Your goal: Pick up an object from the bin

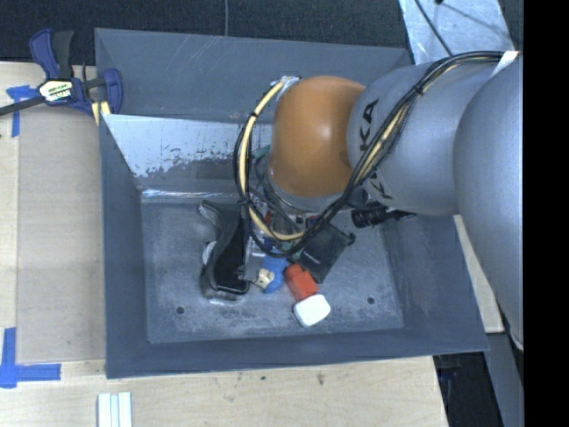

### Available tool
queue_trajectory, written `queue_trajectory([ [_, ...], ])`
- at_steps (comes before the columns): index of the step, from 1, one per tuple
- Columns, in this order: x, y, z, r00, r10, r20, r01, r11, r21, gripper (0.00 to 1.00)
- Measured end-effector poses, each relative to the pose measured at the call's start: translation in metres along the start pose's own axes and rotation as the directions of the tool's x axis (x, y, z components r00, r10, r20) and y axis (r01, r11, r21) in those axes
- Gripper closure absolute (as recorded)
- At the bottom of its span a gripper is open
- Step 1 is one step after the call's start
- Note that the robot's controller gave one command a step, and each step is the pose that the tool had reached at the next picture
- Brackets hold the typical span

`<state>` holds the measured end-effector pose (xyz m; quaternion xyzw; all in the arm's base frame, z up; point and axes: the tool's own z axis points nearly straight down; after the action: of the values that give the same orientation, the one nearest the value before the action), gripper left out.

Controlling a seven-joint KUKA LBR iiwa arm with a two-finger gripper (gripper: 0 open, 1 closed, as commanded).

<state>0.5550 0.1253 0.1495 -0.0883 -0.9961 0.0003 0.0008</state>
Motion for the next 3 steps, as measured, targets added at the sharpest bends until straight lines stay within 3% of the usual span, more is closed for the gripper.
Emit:
queue_trajectory([
  [1, 0.004, 0.000, 0.008, 0.951, 0.309, 0.000, -0.309, 0.951, 0.000, 0.00],
  [2, 0.002, -0.013, 0.008, 0.913, 0.409, -0.003, -0.409, 0.913, 0.002, 0.00],
  [3, -0.057, -0.066, 0.081, 0.913, 0.407, 0.006, -0.407, 0.913, -0.003, 0.00],
])
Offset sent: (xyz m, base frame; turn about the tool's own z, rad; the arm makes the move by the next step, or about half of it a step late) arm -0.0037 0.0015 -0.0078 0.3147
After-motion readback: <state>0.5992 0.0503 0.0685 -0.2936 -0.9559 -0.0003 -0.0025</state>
